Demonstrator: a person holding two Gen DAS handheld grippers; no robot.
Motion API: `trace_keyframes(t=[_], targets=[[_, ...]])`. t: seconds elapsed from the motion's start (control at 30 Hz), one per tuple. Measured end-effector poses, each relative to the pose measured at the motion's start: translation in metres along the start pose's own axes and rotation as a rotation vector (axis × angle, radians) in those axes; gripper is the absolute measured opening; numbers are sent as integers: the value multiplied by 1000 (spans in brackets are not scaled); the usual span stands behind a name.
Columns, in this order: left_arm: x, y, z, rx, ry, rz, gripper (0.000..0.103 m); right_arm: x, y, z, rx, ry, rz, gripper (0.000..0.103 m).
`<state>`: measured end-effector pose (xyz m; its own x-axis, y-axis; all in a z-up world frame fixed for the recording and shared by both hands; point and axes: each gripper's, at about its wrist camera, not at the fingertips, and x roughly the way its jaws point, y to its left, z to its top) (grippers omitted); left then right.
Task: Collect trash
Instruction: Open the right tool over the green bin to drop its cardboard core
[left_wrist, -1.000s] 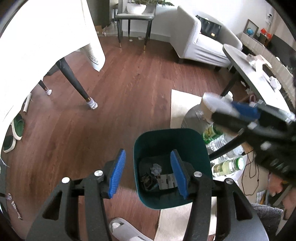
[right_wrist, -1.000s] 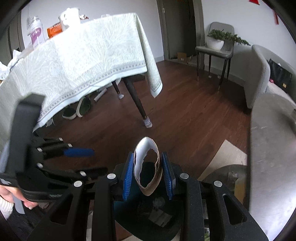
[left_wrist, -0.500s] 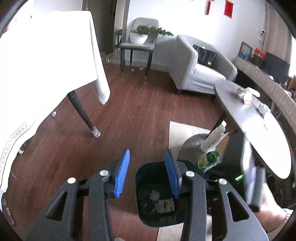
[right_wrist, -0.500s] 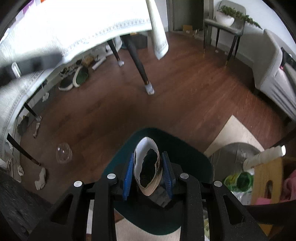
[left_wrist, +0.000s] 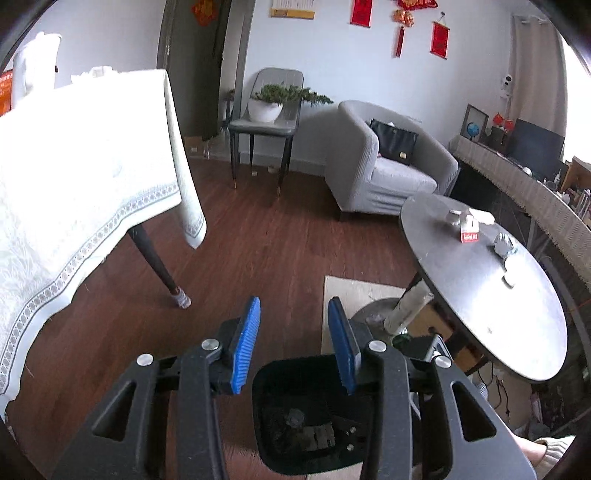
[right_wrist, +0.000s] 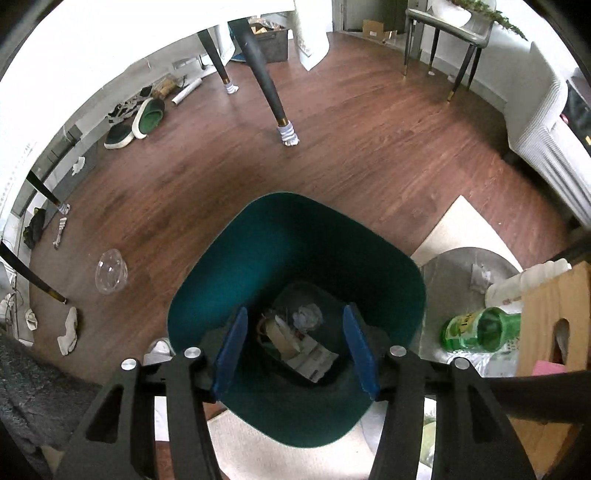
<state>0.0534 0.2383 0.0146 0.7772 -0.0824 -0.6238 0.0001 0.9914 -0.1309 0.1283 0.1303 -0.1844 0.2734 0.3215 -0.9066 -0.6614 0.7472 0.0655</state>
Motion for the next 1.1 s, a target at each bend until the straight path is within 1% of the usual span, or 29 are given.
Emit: trace_keyframes(t=[0.07, 0.2, 0.4, 0.5, 0.67, 0.8, 1.1], targets=[[-1, -1, 4, -11, -8, -1, 40, -8, -2, 0, -4, -21, 6, 55], [-4, -7, 10, -9, -33, 16, 40, -39, 3, 1, -35, -103, 36, 55], [-10, -22, 24, -10, -72, 16, 41, -98, 11, 1, -82, -239, 64, 53], [-10, -33, 30, -4, -83, 7, 43, -125, 4, -1, -82, -303, 66, 53], [0, -61, 34, 15, -79, -17, 47, -159, -21, -8, -51, -370, 43, 53], [10, -86, 33, 44, -64, -42, 53, -184, -54, -20, -2, -412, 4, 53], [39, -147, 30, 118, -23, -111, 62, -217, -120, -47, 107, -463, -86, 53]])
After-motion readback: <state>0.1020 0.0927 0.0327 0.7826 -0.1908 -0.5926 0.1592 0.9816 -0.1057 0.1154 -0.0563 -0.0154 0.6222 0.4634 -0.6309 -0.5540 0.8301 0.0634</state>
